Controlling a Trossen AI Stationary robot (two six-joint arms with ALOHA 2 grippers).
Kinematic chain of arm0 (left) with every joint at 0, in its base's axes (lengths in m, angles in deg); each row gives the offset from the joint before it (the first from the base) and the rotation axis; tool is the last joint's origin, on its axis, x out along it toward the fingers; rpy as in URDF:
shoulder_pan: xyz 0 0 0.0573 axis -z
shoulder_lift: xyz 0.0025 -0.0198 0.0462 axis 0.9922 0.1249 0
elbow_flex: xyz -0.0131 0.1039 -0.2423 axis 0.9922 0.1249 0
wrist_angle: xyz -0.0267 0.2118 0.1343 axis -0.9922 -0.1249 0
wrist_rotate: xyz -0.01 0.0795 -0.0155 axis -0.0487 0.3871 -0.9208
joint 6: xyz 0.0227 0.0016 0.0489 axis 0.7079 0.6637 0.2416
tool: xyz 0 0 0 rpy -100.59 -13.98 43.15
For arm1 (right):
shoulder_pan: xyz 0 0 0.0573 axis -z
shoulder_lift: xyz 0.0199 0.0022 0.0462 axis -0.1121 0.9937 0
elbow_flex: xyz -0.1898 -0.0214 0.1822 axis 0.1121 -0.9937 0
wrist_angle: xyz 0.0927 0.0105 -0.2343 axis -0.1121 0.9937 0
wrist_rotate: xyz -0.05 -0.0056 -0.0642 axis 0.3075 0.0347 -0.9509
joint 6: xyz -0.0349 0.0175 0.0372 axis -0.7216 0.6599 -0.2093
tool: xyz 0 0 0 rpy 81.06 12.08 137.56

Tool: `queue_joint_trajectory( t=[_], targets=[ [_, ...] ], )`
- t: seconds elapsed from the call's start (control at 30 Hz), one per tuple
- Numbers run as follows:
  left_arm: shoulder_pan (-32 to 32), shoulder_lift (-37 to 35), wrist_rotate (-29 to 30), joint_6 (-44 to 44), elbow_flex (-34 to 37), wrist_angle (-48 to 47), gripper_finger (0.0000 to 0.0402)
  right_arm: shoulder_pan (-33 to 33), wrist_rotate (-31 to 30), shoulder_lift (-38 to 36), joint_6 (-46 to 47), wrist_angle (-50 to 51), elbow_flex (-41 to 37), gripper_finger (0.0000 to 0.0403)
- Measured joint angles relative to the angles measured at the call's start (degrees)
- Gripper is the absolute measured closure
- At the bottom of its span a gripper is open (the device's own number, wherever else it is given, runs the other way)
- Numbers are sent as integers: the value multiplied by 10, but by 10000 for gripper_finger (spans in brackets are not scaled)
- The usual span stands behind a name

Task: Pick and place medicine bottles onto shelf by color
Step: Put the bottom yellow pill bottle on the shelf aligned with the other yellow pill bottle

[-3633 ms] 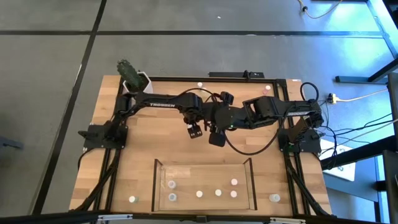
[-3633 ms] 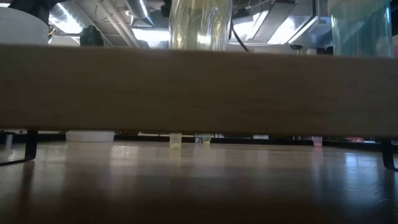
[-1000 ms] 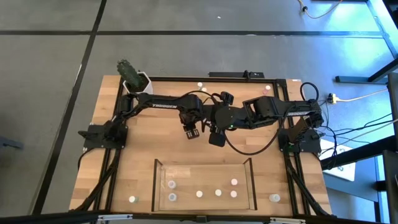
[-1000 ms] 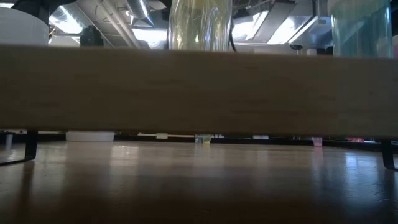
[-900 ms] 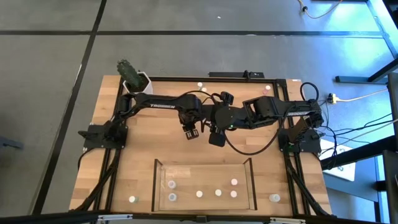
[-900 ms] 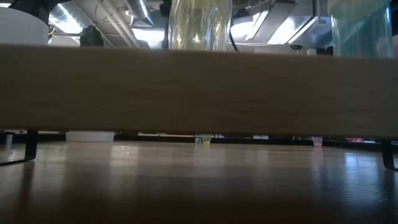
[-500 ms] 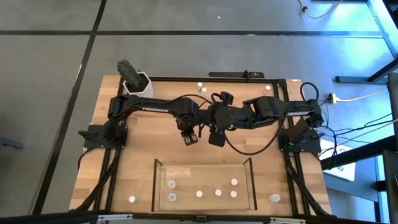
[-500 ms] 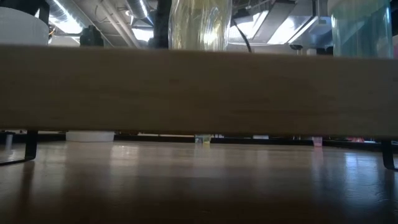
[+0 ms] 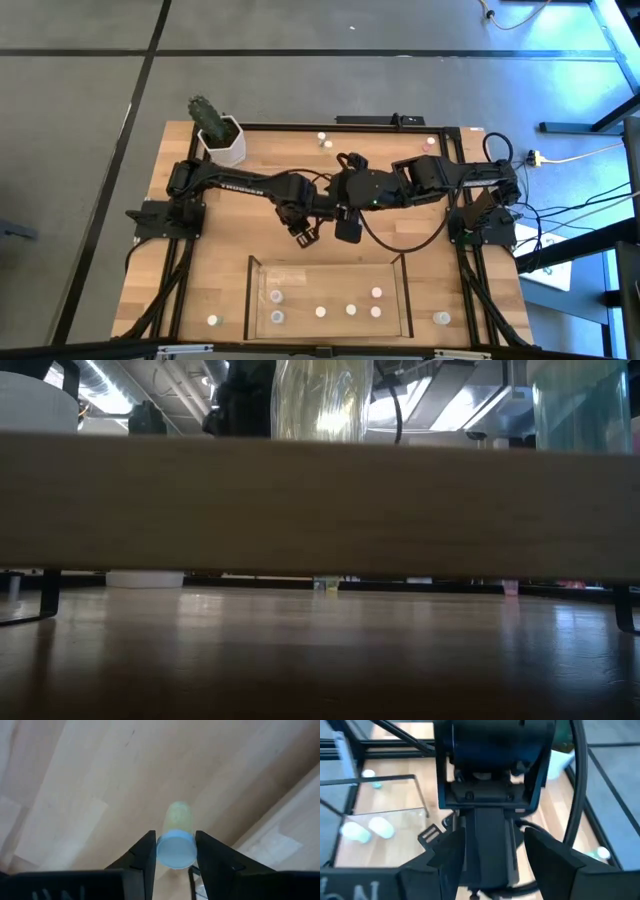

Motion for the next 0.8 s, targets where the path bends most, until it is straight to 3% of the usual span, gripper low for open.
queue_joint_trajectory(
  t=[0.23, 0.43, 0.63, 0.8],
  targets=[
    [29, 0, 10, -6, 0, 3, 290, -2, 25, 0, -43, -51, 0, 196],
    [51, 0, 28, 12, 0, 3, 290, -25, 100, 0, -103, -43, 0, 196],
    [74, -18, 35, 39, 0, 2, 290, -60, 146, -6, -94, -43, 0, 196],
    [96, -48, 54, 35, 0, 9, 290, -99, 147, -14, -53, -42, 1, 196]
  ],
)
